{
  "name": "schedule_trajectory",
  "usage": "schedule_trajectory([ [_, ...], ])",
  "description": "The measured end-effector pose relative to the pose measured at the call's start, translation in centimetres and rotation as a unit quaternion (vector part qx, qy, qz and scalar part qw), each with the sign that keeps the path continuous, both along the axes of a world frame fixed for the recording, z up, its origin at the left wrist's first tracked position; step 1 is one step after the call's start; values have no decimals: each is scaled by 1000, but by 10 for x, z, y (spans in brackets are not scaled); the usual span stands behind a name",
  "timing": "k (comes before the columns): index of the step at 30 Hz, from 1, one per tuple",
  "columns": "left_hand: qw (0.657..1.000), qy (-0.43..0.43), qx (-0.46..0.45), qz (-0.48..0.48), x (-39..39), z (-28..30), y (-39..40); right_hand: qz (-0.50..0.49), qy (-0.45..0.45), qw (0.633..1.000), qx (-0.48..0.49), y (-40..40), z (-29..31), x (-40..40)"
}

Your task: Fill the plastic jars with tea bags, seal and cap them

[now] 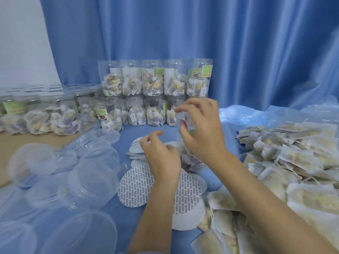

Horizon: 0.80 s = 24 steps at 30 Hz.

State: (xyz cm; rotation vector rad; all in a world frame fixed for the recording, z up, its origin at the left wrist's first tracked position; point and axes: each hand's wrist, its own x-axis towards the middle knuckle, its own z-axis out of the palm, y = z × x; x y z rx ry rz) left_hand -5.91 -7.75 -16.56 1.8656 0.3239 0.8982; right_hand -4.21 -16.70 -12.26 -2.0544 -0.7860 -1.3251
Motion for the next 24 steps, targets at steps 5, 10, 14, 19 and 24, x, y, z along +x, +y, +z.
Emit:
schedule_trajectory([
  [5, 996, -2, 2, 94, -11, 17, 27, 86, 319, 943, 39, 45, -25, -12],
  [10, 979, 112, 123, 115, -19, 32, 54, 39, 430, 886, -171, 56, -57, -6],
  [14, 953, 164, 193, 165, -27, 41, 69, 49, 454, 874, -168, 59, -66, -5],
  [19, 916, 226, 219, 249, -33, 34, 88, 67, 388, 919, -11, 53, -59, 0],
  [24, 897, 316, 217, 218, -32, 20, 101, 106, 389, 913, 57, 49, -59, -3],
])
